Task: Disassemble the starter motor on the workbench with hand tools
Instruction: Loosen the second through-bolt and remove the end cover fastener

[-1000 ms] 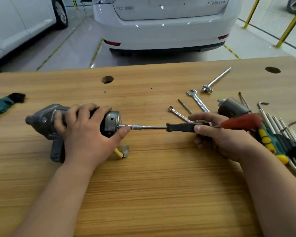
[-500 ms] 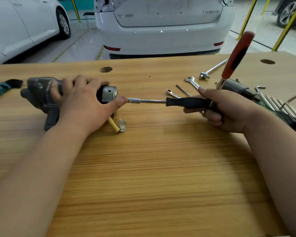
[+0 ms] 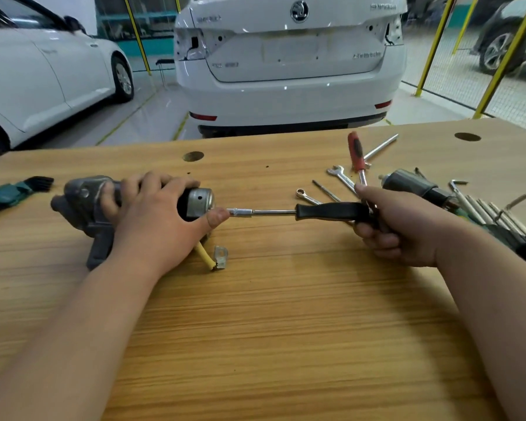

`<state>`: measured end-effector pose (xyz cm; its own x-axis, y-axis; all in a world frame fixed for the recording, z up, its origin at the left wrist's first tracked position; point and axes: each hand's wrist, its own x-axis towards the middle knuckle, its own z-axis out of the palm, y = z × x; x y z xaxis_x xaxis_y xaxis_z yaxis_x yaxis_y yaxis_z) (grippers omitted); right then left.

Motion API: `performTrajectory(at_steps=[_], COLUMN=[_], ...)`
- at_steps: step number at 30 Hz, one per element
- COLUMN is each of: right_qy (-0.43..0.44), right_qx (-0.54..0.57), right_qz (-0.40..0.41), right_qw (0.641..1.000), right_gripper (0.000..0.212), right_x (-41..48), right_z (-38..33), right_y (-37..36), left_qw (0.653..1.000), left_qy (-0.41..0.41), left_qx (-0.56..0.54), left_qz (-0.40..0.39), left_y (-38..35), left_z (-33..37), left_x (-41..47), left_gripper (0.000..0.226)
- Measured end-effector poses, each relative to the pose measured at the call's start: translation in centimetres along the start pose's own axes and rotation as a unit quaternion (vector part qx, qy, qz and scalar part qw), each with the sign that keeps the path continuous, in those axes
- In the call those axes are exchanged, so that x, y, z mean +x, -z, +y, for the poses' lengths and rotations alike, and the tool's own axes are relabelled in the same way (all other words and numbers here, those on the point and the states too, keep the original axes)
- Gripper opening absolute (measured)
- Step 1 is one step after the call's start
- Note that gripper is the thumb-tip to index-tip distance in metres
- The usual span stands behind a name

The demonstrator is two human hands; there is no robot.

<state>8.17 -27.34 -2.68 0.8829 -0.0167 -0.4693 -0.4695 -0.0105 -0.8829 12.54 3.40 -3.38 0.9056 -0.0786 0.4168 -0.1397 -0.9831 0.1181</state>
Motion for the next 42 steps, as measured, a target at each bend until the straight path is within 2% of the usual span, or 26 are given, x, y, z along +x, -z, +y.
performTrajectory(at_steps=[3,9,15,21,27,33,35,38,40,42], right_qy=[0.002,0.072,0.087,0.099,0.102,0.1,0.1,0.077,0.054,0.029], right_qx=[-0.053,0.038,0.087,0.074,0.042,-0.021,-0.061,-0.096,-0.104,-0.097], right_qz=[0.047,-0.008,-0.022,-0.009,0.006,0.042,0.07,0.117,0.126,0.118], right_qw=[0.997,0.997,0.992,0.992,0.994,0.994,0.991,0.986,0.985,0.988], right_gripper=[0.038,0.015,0.027,0.029,0.031,0.014,0.021,0.048,0.063,0.07], right_x=[0.0,-0.4,-0.2,-0.5,-0.9,-1.2,-1.1,-0.7,-0.6,-0.8], right_z=[0.4,0.9,1.1,0.8,0.9,1.2,1.3,1.1,0.8,0.5], right_y=[-0.7,-0.3,-0.7,-1.2,-1.3,-1.2,-1.3,-1.8,-1.8,-1.6], left_qw=[1.0,1.0,0.999,0.998,0.999,0.999,0.998,0.998,0.999,0.999], left_qy=[-0.001,-0.006,0.0,0.038,0.036,0.035,0.031,0.028,0.027,0.021], left_qx=[-0.006,0.0,0.021,-0.014,-0.033,-0.04,-0.046,-0.049,-0.047,-0.046], left_qz=[0.005,0.016,0.024,0.038,0.018,0.008,0.003,-0.005,-0.009,-0.014], left_y=[0.0,-0.3,-0.6,-0.6,-0.4,0.1,0.3,0.4,0.5,0.5], left_z=[0.0,-0.2,0.0,0.6,0.3,0.5,0.4,0.4,0.4,0.3], left_x=[-0.1,-0.2,-0.2,0.1,0.2,0.0,0.0,-0.1,-0.1,-0.1], left_gripper=[0.089,0.091,0.097,0.095,0.097,0.095,0.093,0.091,0.089,0.089])
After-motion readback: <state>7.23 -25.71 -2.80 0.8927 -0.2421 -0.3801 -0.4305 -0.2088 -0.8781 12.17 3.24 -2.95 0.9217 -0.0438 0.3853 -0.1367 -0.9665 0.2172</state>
